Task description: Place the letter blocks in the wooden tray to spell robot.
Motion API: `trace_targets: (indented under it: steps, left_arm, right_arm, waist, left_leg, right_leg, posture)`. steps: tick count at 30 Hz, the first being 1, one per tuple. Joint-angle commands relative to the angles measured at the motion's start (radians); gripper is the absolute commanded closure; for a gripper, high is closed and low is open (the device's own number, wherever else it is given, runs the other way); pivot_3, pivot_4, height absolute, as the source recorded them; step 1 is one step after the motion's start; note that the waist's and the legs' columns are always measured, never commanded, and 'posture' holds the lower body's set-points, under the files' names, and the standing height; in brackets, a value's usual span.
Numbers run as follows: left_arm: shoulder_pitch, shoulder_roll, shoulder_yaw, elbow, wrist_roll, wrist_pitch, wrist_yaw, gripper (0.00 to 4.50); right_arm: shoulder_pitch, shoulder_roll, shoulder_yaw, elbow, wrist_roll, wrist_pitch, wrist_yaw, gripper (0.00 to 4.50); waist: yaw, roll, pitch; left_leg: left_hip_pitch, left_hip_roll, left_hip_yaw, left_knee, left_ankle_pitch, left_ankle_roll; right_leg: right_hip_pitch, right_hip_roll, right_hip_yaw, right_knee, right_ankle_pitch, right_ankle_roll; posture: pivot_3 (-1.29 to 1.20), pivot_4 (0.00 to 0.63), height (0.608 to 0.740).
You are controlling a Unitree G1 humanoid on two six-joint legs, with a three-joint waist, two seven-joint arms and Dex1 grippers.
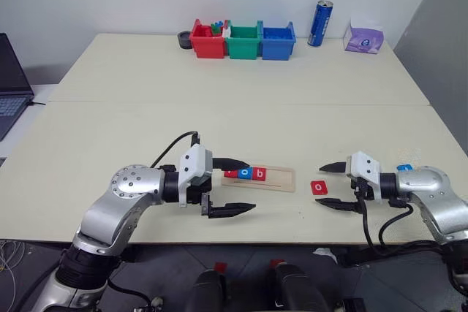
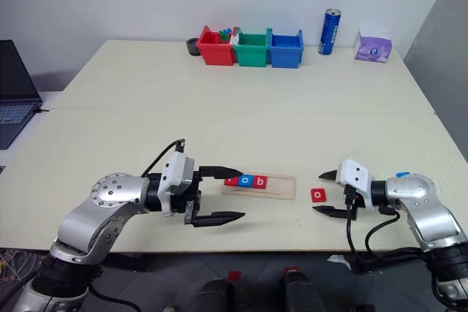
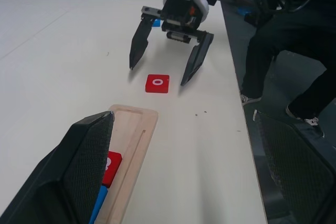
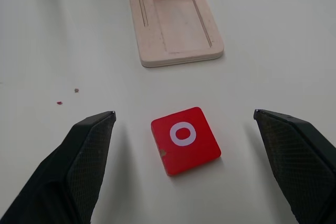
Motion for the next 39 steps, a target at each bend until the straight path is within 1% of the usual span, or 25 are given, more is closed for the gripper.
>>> trace_targets:
  steps: [1, 6, 7, 9, 11, 12, 13, 16, 17, 21, 25, 27, 33, 36, 39]
  left_arm:
    - [-0.018, 0.010, 0.007, -0.007, -0.001, -0.018, -0.015, 0.00]
    - [-0.024, 0.011, 0.005, -0.002, 0.001, -0.020, -0.024, 0.00]
    - [-0.027, 0.010, 0.003, 0.000, 0.002, -0.020, -0.026, 0.00]
    - [-0.032, 0.007, 0.000, 0.006, 0.006, -0.023, -0.032, 0.00]
    - [-0.038, 0.004, -0.002, 0.012, 0.008, -0.024, -0.035, 0.00]
    - [-0.042, 0.003, -0.002, 0.016, 0.009, -0.026, -0.037, 0.00]
    - [-0.044, 0.003, -0.003, 0.018, 0.009, -0.027, -0.038, 0.00]
    - [-0.049, 0.001, -0.004, 0.029, 0.012, -0.034, -0.043, 0.00]
    - [-0.051, 0.002, -0.003, 0.034, 0.013, -0.037, -0.045, 0.00]
    - [-0.053, 0.011, 0.025, 0.061, 0.017, -0.053, -0.046, 0.00]
    - [-0.048, 0.059, 0.095, 0.167, 0.028, -0.098, -0.066, 0.00]
    - [-0.035, 0.082, 0.114, 0.220, 0.041, -0.130, -0.080, 0.00]
    - [-0.035, 0.090, 0.120, 0.244, 0.052, -0.154, -0.082, 0.00]
    - [-0.034, 0.087, 0.121, 0.223, 0.049, -0.143, -0.070, 0.00]
    - [-0.030, 0.085, 0.120, 0.201, 0.044, -0.132, -0.057, 0.00]
  right_arm:
    - [-0.018, 0.001, 0.011, 0.044, -0.028, -0.076, 0.032, 0.02]
    - [-0.029, 0.003, 0.021, 0.096, -0.045, -0.112, 0.055, 0.02]
    - [-0.032, 0.003, 0.021, 0.106, -0.047, -0.118, 0.057, 0.18]
    - [-0.035, 0.005, 0.021, 0.118, -0.051, -0.127, 0.056, 0.59]
    - [-0.037, 0.007, 0.018, 0.121, -0.052, -0.128, 0.057, 1.21]
    - [-0.039, 0.007, 0.017, 0.119, -0.050, -0.125, 0.057, 1.62]
    - [-0.039, 0.008, 0.015, 0.116, -0.048, -0.121, 0.056, 1.89]
    - [-0.044, 0.007, 0.008, 0.108, -0.043, -0.105, 0.055, 2.98]
    - [-0.048, 0.007, 0.004, 0.101, -0.037, -0.092, 0.056, 3.05]
    - [-0.073, 0.002, -0.004, 0.039, -0.001, 0.001, 0.066, 3.05]
    - [-0.164, 0.065, 0.000, -0.064, 0.057, 0.178, 0.024, 3.05]
    - [-0.198, 0.100, 0.019, -0.081, 0.056, 0.219, 0.005, 3.05]
    - [-0.244, 0.144, 0.094, -0.046, -0.020, 0.204, -0.009, 3.05]
    - [-0.253, 0.165, 0.125, -0.031, -0.047, 0.183, -0.017, 3.05]
    - [-0.256, 0.182, 0.141, -0.024, -0.061, 0.176, -0.022, 3.05]
  waist:
    - [0.001, 0.000, 0.000]
    - [0.001, 0.000, 0.000]
    - [0.001, 0.000, 0.000]
    - [0.001, 0.000, 0.000]
    - [0.001, 0.000, 0.000]
    - [0.001, 0.000, 0.000]
    - [0.001, 0.000, 0.000]
    - [0.001, 0.000, 0.000]
    - [0.001, 0.000, 0.000]
    - [0.001, 0.000, 0.000]
    - [-0.007, 0.001, 0.001]
    - [-0.010, 0.001, 0.001]
    - [0.008, 0.001, 0.001]
    - [0.008, 0.001, 0.001]
    - [0.005, 0.001, 0.001]
  left_leg:
    - [0.000, 0.000, 0.000, 0.000, 0.000, 0.000]
    - [0.001, 0.000, 0.000, 0.000, 0.000, 0.000]
    - [0.001, 0.000, 0.000, 0.000, 0.000, 0.000]
    - [0.002, 0.000, 0.000, 0.000, 0.000, 0.000]
    - [0.004, 0.000, 0.000, 0.000, 0.000, 0.000]
    - [0.005, 0.000, 0.000, 0.000, 0.000, 0.000]
    - [0.006, 0.000, 0.000, 0.000, 0.000, 0.000]
    - [0.009, 0.000, 0.000, 0.000, 0.000, 0.000]
    - [0.011, 0.000, 0.000, 0.000, 0.000, 0.000]
    - [0.011, 0.000, 0.000, 0.000, 0.000, 0.000]
    - [0.012, 0.001, 0.000, 0.000, 0.000, 0.000]
    - [0.013, 0.001, 0.000, -0.001, 0.000, 0.000]
    - [0.010, 0.000, -0.001, -0.001, 0.000, 0.000]
    - [0.006, 0.000, -0.001, 0.000, 0.000, 0.000]
    - [0.006, 0.000, -0.001, 0.000, 0.000, 0.000]
  right_leg:
    - [0.000, 0.000, 0.000, 0.000, 0.000, 0.000]
    - [0.001, 0.000, 0.000, 0.000, 0.000, 0.000]
    - [0.001, 0.000, 0.000, 0.000, 0.000, 0.000]
    - [0.002, 0.000, 0.000, 0.000, 0.000, 0.000]
    - [0.004, 0.000, 0.000, 0.000, 0.000, 0.000]
    - [0.006, 0.000, 0.000, 0.000, 0.000, 0.000]
    - [0.006, 0.000, 0.000, 0.000, 0.000, 0.000]
    - [0.009, 0.000, 0.000, 0.000, 0.000, 0.000]
    - [0.010, 0.000, 0.000, 0.000, 0.000, 0.000]
    - [0.011, 0.000, 0.000, 0.000, 0.000, 0.000]
    - [0.010, 0.000, 0.001, 0.000, 0.000, 0.000]
    - [0.010, 0.001, 0.000, 0.001, 0.000, -0.001]
    - [0.010, -0.001, -0.002, 0.000, -0.001, -0.002]
    - [0.008, -0.003, -0.002, -0.001, 0.000, -0.005]
    - [0.008, -0.004, -0.002, -0.001, 0.001, -0.005]
  posture:
    - [0.00, 0.150, 0.740]
    - [0.00, 0.150, 0.740]
    - [0.00, 0.150, 0.740]
    - [0.00, 0.150, 0.740]
    - [0.00, 0.150, 0.740]
    - [0.00, 0.150, 0.740]
    - [0.00, 0.150, 0.740]
    - [0.00, 0.150, 0.740]
    - [0.00, 0.150, 0.740]
    - [0.00, 0.150, 0.740]
    - [0.00, 0.150, 0.740]
    - [0.00, 0.150, 0.740]
    - [0.00, 0.150, 0.740]
    - [0.00, 0.150, 0.740]
    - [0.00, 0.150, 0.740]
